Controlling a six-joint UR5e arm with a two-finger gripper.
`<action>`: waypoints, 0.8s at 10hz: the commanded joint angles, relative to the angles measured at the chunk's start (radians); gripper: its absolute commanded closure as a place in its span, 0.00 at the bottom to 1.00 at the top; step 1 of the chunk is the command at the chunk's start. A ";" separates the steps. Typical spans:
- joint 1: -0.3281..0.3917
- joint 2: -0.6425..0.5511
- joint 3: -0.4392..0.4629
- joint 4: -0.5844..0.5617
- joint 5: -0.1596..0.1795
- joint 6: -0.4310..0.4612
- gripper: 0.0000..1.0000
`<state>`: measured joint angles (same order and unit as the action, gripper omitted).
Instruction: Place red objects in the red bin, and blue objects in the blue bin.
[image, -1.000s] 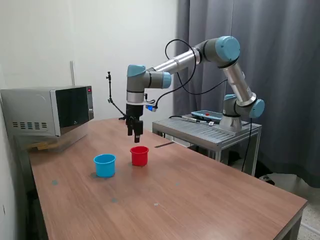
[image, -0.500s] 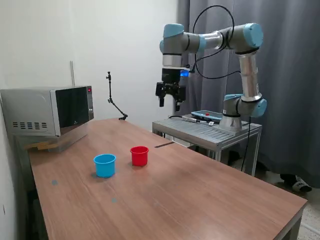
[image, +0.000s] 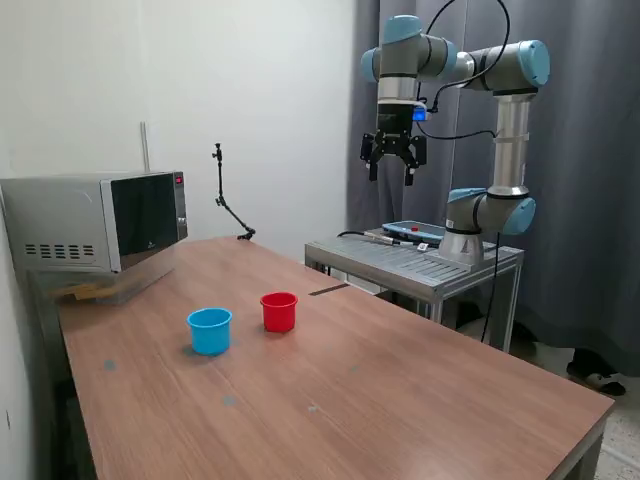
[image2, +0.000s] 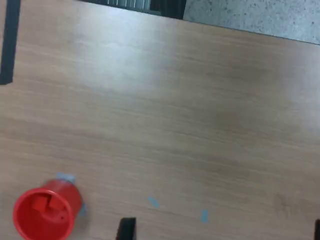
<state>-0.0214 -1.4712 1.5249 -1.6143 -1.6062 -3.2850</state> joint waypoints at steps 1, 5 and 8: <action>-0.069 -0.072 0.058 0.005 0.006 0.005 0.00; -0.094 -0.093 0.083 -0.009 0.043 -0.004 0.00; -0.097 -0.095 0.080 -0.010 0.041 -0.004 0.00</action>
